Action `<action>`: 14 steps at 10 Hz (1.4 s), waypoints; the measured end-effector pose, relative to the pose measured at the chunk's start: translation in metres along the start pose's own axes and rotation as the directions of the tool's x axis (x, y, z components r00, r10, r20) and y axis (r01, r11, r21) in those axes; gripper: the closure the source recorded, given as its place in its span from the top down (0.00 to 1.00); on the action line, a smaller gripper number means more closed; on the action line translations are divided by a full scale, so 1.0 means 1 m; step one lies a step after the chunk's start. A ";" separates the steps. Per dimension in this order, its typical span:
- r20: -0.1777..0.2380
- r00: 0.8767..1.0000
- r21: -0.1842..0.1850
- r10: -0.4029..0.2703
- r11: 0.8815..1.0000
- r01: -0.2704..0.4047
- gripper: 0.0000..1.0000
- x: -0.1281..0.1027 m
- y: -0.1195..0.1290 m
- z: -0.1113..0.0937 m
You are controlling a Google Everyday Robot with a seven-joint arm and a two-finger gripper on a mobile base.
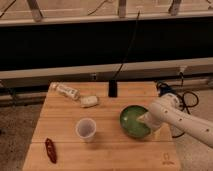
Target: Pick up the ceramic bowl
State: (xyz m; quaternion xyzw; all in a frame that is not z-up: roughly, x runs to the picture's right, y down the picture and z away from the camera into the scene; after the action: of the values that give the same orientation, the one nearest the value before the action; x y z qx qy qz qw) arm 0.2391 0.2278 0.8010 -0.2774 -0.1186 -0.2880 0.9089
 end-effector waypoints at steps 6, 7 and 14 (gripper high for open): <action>0.001 1.000 -0.006 -0.010 1.000 0.010 0.16 0.004 0.001 0.000; -0.001 1.000 -0.005 -0.012 1.000 0.012 0.08 0.005 0.001 -0.002; -0.024 0.998 -0.021 -0.064 0.998 0.064 0.00 0.029 -0.036 -0.060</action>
State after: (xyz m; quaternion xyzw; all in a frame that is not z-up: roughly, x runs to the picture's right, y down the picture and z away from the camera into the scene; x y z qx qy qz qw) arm 0.2451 0.1557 0.7782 -0.2790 -0.1135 -0.3215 0.8977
